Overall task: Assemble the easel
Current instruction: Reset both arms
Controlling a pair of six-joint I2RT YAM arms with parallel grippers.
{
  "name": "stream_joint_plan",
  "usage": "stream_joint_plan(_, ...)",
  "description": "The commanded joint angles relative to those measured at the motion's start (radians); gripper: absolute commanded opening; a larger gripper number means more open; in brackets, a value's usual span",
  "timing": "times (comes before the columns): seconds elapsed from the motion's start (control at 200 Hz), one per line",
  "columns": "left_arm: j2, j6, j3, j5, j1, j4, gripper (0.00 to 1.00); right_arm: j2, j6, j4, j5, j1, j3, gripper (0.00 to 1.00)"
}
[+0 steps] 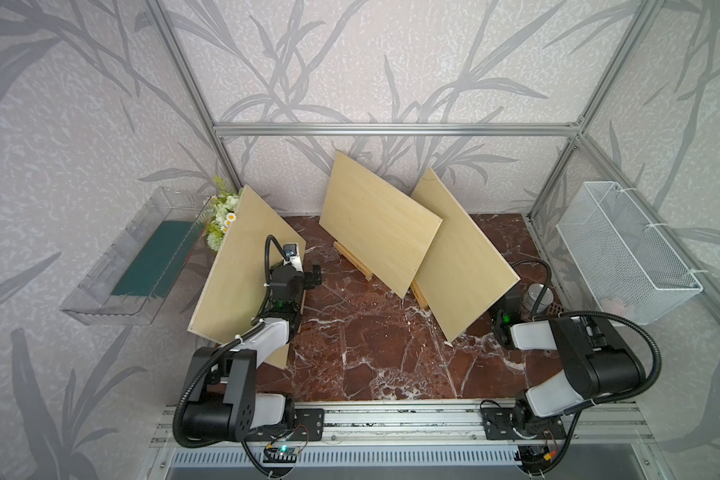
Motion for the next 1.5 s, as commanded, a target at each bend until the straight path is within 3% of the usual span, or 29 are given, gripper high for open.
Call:
stream_joint_plan(0.0,0.012,-0.034,0.029,0.107,0.049,-0.097,0.96,-0.018,-0.002,0.017,0.009,-0.003,0.012,0.99)
stream_joint_plan(0.2,0.005,-0.043,0.044,0.172,0.068,-0.161,0.97,-0.018,-0.002,0.017,0.010,-0.003,0.012,0.99)
stream_joint_plan(0.5,-0.049,-0.022,-0.017,0.040,0.067,-0.187,0.99,-0.018,-0.002,0.017,0.008,-0.003,0.012,0.99)
stream_joint_plan(0.76,0.072,-0.038,-0.105,-0.068,0.068,0.112,0.99,-0.018,-0.002,0.016,0.008,-0.003,0.012,0.99)
stream_joint_plan(0.935,0.237,-0.026,-0.156,-0.091,0.063,0.379,0.99,-0.018,-0.002,0.016,0.008,-0.003,0.012,0.99)
stream_joint_plan(1.015,0.209,-0.025,-0.161,-0.116,0.043,0.332,0.99,-0.018,-0.002,0.017,0.008,-0.003,0.012,0.99)
stream_joint_plan(1.095,0.239,0.008,-0.167,-0.130,0.028,0.400,0.99,-0.018,-0.002,0.017,0.008,-0.003,0.012,0.99)
stream_joint_plan(1.17,0.226,-0.034,-0.143,-0.158,0.040,0.326,0.99,-0.018,-0.002,0.017,0.008,-0.003,0.012,0.99)
stream_joint_plan(1.494,0.228,-0.031,-0.144,-0.151,0.044,0.335,0.99,-0.019,-0.002,0.016,0.001,-0.006,0.011,0.99)
